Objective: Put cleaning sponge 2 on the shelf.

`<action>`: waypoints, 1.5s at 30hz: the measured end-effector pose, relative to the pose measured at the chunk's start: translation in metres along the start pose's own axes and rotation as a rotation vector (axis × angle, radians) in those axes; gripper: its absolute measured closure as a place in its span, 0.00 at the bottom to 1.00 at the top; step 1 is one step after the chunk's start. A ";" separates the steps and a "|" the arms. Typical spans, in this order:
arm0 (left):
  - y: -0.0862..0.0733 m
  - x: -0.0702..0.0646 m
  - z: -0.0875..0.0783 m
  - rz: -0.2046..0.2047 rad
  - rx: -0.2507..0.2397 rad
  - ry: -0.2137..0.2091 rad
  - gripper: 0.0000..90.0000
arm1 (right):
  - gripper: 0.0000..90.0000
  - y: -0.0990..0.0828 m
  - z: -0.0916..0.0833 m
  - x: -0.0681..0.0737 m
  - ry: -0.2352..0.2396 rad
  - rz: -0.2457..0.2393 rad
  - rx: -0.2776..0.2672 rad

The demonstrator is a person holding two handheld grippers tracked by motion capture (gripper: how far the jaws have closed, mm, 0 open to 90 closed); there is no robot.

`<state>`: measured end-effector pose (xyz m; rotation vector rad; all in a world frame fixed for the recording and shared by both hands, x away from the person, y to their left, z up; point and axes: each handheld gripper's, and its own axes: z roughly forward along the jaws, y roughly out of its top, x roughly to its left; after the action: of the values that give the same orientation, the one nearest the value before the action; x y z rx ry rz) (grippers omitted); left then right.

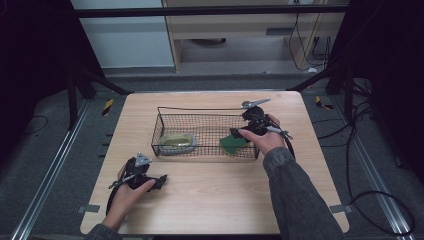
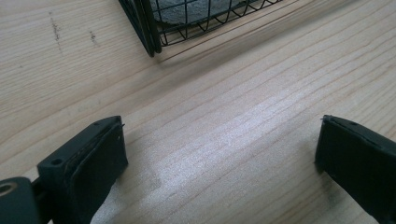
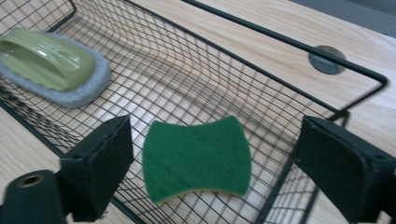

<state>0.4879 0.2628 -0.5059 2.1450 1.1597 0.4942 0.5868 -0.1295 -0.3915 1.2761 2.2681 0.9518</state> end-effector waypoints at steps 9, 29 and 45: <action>0.000 0.000 0.000 0.010 0.000 -0.002 0.00 | 0.09 -0.015 -0.024 -0.012 -0.031 0.030 -0.054; -0.001 0.000 0.001 0.003 -0.010 -0.006 0.00 | 0.10 -0.071 -0.066 -0.049 -0.080 0.073 -0.100; -0.001 0.000 0.001 0.007 -0.014 -0.007 0.00 | 0.10 -0.103 -0.065 -0.059 -0.109 0.093 -0.093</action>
<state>0.4876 0.2628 -0.5075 2.1377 1.1421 0.4959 0.5160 -0.2420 -0.4193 1.3685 2.0734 0.9829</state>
